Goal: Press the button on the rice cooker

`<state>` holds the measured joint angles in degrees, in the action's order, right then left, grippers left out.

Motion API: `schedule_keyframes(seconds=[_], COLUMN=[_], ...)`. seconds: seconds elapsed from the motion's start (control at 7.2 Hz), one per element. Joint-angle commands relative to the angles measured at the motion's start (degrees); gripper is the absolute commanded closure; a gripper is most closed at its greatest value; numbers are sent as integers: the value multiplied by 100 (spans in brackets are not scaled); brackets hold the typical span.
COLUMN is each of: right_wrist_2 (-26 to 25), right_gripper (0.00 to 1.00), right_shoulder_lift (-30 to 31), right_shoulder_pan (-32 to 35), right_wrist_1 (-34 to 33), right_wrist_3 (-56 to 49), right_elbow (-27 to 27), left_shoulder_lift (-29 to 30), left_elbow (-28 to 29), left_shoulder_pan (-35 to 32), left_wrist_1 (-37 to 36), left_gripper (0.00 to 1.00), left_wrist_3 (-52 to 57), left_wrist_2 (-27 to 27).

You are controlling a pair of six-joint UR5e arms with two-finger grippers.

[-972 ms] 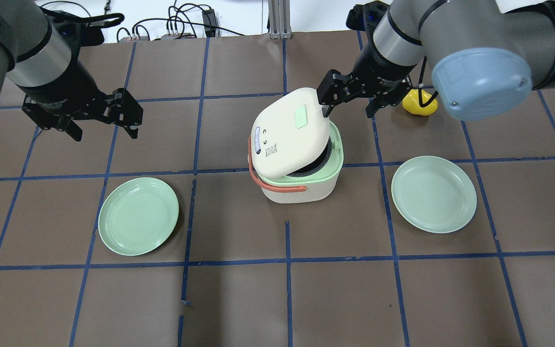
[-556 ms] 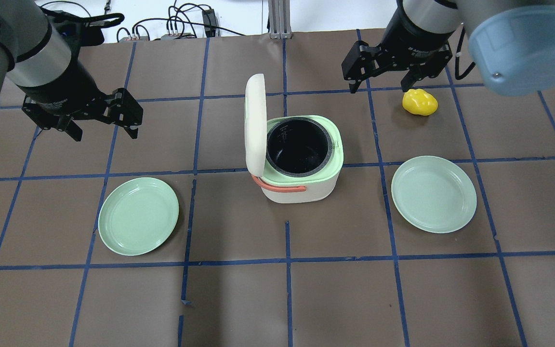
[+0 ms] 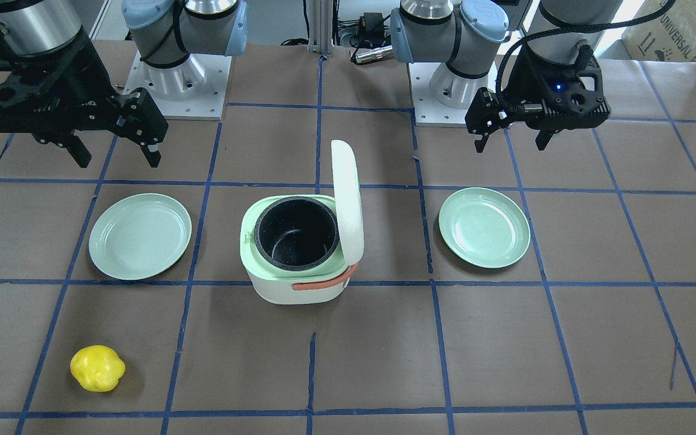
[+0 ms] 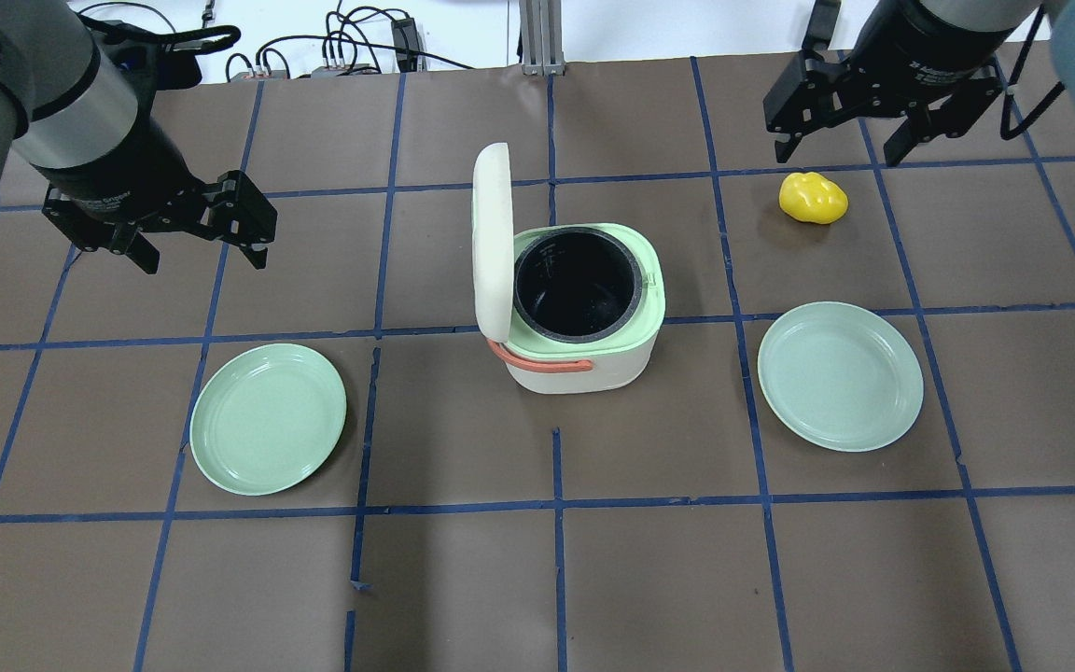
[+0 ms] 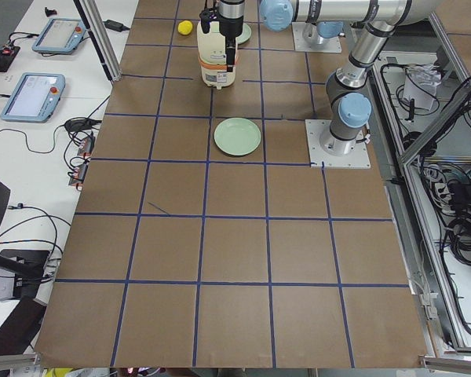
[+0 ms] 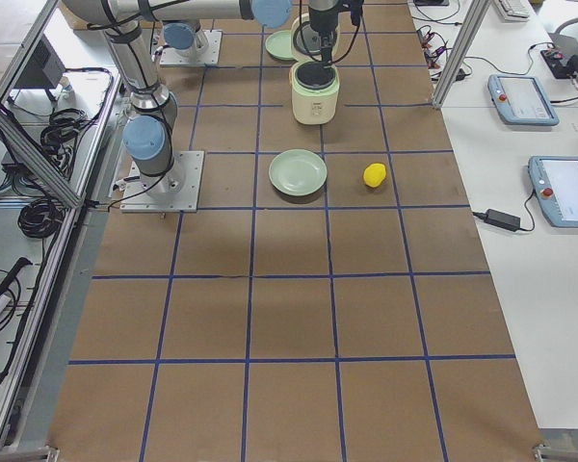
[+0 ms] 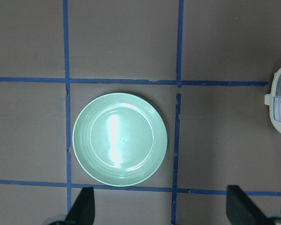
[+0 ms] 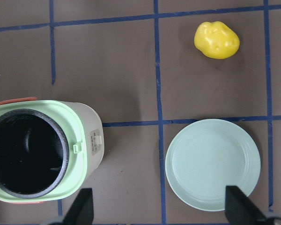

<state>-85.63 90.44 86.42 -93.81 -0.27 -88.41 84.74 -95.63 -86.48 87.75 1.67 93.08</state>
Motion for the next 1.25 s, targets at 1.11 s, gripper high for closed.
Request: schedule_keyframes(seconds=[1.11], right_wrist_2=[-174], right_gripper=[1], right_shoulder_lift=[53], right_shoulder_pan=[15], right_wrist_1=[-445], right_wrist_3=[97], right_elbow=[-238], left_shoulder_lift=[-1], left_elbow=[0], left_shoulder_pan=[0], left_wrist_1=[-4], left_gripper=[0], left_wrist_3=[0], left_wrist_2=[0])
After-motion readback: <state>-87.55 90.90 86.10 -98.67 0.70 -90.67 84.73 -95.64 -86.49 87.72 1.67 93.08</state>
